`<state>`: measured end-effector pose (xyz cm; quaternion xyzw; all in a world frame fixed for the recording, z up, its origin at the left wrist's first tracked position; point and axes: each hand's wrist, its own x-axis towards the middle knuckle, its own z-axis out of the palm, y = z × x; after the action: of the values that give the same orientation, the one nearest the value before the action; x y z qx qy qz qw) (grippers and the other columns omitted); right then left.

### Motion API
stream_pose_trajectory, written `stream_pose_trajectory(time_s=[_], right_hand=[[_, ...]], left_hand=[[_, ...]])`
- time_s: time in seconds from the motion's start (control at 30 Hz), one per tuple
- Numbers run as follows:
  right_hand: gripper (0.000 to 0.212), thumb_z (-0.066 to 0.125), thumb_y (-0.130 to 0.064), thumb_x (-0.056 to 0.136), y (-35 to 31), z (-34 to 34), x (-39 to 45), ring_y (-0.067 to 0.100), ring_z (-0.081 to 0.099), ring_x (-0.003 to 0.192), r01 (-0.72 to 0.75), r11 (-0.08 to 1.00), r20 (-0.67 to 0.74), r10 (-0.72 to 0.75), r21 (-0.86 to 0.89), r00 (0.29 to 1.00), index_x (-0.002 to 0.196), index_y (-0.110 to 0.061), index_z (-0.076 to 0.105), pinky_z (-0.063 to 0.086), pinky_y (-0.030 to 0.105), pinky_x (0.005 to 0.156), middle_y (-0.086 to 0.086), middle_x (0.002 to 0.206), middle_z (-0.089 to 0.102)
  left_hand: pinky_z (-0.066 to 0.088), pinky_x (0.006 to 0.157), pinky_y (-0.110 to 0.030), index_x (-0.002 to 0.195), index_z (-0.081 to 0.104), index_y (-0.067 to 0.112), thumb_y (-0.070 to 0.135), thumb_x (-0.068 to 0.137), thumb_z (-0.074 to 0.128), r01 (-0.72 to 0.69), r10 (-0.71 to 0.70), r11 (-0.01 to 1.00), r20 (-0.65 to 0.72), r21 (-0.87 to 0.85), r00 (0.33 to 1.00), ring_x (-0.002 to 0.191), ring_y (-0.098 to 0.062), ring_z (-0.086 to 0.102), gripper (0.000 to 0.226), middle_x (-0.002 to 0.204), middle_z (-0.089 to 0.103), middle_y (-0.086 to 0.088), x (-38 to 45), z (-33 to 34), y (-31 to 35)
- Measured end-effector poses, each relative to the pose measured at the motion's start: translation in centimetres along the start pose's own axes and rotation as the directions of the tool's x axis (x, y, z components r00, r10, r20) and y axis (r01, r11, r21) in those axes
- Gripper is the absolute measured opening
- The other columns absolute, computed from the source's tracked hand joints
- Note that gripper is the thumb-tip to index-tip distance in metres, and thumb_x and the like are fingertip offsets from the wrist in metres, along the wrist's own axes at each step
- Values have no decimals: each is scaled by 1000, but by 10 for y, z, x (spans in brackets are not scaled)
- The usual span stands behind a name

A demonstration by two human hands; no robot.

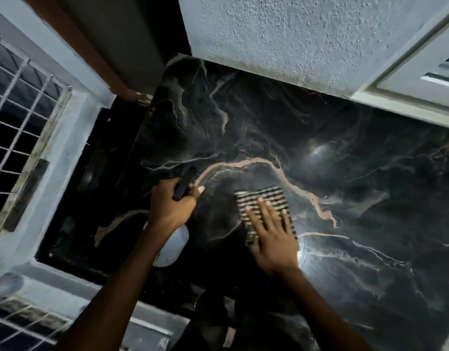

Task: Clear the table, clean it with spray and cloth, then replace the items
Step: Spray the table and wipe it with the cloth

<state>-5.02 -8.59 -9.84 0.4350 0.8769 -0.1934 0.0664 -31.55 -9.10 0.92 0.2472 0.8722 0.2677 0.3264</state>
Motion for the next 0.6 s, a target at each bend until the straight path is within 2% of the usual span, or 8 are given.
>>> stream_pose_trajectory(time_s=[0.13, 0.23, 0.3, 0.37, 0.43, 0.47, 0.53, 0.6], right_hand=[[84, 40, -46, 82, 57, -38, 53, 23, 3, 156, -289, 957, -63, 289, 11, 955, 160, -32, 13, 16, 57, 121, 4, 169, 2], [83, 29, -52, 84, 18, -49, 135, 29, -4, 156, -405, 914, -118, 407, 42, 906, 161, -29, 7, 7, 58, 122, 12, 168, -2], [86, 33, -53, 83, -34, -44, 175, 31, -10, 155, -287, 957, -74, 289, 34, 954, 161, -28, 6, 1, 58, 122, 14, 168, -8], [85, 43, -53, 85, -88, -27, 180, 30, -12, 155, -28, 999, -30, 29, 34, 999, 160, -28, 13, -2, 58, 122, 13, 168, -7], [79, 49, -52, 88, -123, -5, 150, 29, -6, 155, 207, 976, 10, -208, 66, 978, 158, -25, 25, 6, 58, 121, 11, 168, 5], [78, 49, -50, 89, -128, 2, 129, 27, -6, 156, 284, 955, 38, -288, 80, 957, 158, -26, 24, 8, 57, 121, 9, 169, 8], [81, 48, -47, 87, -110, 9, 92, 21, -8, 156, 365, 929, 62, -369, 63, 927, 160, -29, 17, 6, 55, 123, 4, 169, 4], [85, 51, -46, 85, -70, 2, 68, 19, -5, 156, 348, 937, 46, -350, 40, 936, 160, -31, 14, 3, 52, 124, 1, 169, 1]], left_hand=[[58, 75, -39, 61, 64, 18, 19, 81, 79, 23, -23, 998, 1, -55, 1000, 77, -31, 69, 26, 67, 67, -3, 9, 3, 7], [58, 75, -42, 66, 67, 15, 12, 82, 73, 16, -17, 999, -22, -39, 1000, 78, -32, 68, 17, 72, 70, -9, 16, 3, 14], [57, 71, -45, 66, 68, 9, 12, 82, 75, 2, -3, 1000, -38, -21, 999, 73, -34, 67, 18, 69, 68, -11, 19, 2, 20], [56, 66, -47, 62, 64, 9, 9, 81, 75, 16, -17, 1000, -43, -13, 999, 68, -33, 65, 23, 63, 65, -10, 23, -1, 24], [53, 65, -39, 64, 65, 11, 7, 84, 74, 33, -33, 999, -69, -4, 997, 71, -30, 65, 22, 67, 65, -8, 26, -6, 28], [52, 68, -37, 68, 66, 11, 8, 85, 75, 25, -25, 1000, -84, -2, 996, 74, -29, 65, 20, 70, 66, -9, 28, -8, 30], [56, 73, -41, 72, 70, 5, 14, 86, 78, -7, 4, 999, -84, -32, 996, 77, -31, 67, 18, 73, 69, -12, 31, -11, 31], [56, 74, -45, 68, 70, 6, 17, 84, 80, -10, 4, 998, -81, -67, 997, 73, -32, 67, 22, 68, 69, -12, 35, -12, 31]])
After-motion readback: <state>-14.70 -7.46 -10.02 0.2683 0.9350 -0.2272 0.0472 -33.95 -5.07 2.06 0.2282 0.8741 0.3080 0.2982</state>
